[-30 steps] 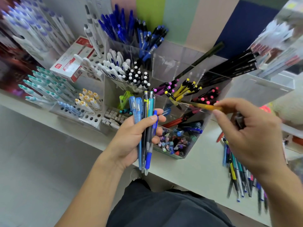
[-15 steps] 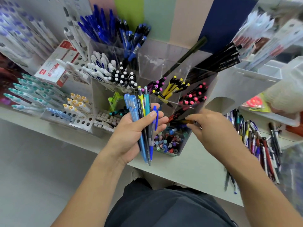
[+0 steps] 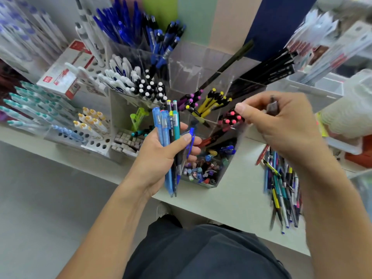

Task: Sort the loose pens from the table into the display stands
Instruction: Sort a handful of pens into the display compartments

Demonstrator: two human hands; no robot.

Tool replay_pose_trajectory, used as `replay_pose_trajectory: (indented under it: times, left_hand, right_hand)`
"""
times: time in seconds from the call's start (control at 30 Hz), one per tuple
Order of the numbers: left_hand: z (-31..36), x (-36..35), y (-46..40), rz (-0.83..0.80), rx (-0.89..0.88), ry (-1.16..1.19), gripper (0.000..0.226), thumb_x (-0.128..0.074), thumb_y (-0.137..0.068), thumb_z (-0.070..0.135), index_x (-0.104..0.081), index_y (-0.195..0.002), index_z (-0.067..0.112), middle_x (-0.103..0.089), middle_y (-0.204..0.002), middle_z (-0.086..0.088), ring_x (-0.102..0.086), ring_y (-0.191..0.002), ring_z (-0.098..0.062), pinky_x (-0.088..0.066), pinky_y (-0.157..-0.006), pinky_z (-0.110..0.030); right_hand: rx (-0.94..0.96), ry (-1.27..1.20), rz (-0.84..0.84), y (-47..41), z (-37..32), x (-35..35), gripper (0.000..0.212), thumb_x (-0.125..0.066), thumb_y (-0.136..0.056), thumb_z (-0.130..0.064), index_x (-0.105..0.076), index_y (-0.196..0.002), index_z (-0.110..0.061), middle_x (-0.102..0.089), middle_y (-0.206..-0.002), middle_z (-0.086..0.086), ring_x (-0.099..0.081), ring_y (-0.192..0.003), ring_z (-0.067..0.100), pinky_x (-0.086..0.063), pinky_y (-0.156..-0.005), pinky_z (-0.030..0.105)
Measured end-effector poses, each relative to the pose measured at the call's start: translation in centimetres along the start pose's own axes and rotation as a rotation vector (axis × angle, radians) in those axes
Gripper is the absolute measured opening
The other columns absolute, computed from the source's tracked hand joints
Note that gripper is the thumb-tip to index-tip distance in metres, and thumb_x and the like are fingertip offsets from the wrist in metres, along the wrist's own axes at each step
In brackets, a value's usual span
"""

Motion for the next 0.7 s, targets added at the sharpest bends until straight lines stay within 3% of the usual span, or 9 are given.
replay_pose_trajectory:
  times: [0.13,0.27,0.37,0.5,0.7]
  left_hand:
    - [-0.2,-0.3,-0.2,-0.05,0.034,-0.044,0.016,-0.06,-0.098,0.007,-0.056,-0.113,0.011,-0.076,-0.097,-0.018,-0.074,-0.082,-0.03,-0.061,-0.07,-0.037]
    - [0.0,-2.0,0.1,-0.147,0.064,-0.006,0.026,-0.065,-0.09,0.011,-0.056,-0.114,0.011,-0.075,-0.093,-0.016,-0.074,-0.084,-0.033,-0.062,-0.07,-0.039]
    - [0.7,-1.7,0.2,-0.117,0.063,0.026,0.029,-0.068,-0.085,0.013,-0.058,-0.113,0.01,-0.072,-0.093,-0.018,-0.074,-0.084,-0.033,-0.062,-0.069,-0.039]
    - [2.0,-0.4,0.5,-0.088,0.037,0.028,0.027,-0.067,-0.088,0.008,-0.058,-0.113,0.008,-0.071,-0.092,-0.02,-0.072,-0.081,-0.033,-0.063,-0.069,-0.039]
    - [4.3,1.7,1.3,-0.047,-0.034,0.127,0.027,-0.067,-0.082,0.01,-0.059,-0.108,0.009,-0.072,-0.085,-0.013,-0.072,-0.072,-0.027,-0.062,-0.064,-0.034]
  right_hand:
    - [-0.039,0.223,-0.172,1.2,0.5,2.2,0.006,-0.08,-0.084,-0.029,-0.079,-0.085,-0.024,-0.068,-0.064,-0.004,-0.05,-0.051,0.005,-0.046,-0.048,0.024]
    - [-0.144,-0.028,-0.315,1.9,1.5,-1.7,0.008,-0.075,-0.088,-0.014,-0.077,-0.094,-0.009,-0.062,-0.053,-0.014,-0.051,-0.047,-0.002,-0.038,-0.049,0.007]
    - [-0.14,-0.185,-0.322,1.8,1.8,-3.6,0.006,-0.071,-0.09,-0.007,-0.076,-0.086,-0.009,-0.071,-0.069,-0.004,-0.061,-0.062,0.001,-0.047,-0.061,0.013]
    - [-0.149,-0.313,-0.395,0.7,0.3,-5.0,0.009,-0.066,-0.093,-0.006,-0.072,-0.09,0.0,-0.067,-0.063,-0.002,-0.056,-0.049,-0.001,-0.042,-0.051,0.008]
    - [-0.159,-0.429,-0.442,-0.8,-3.3,-7.8,0.011,-0.065,-0.093,-0.001,-0.065,-0.09,0.01,-0.065,-0.066,0.014,-0.065,-0.055,0.021,-0.058,-0.056,0.032]
Point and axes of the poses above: each hand's wrist, its own y-axis away from the middle knuckle, its own x-axis out of the back of the hand, z = x × y, the point moved 2 cm from there along -y, towards the middle knuckle
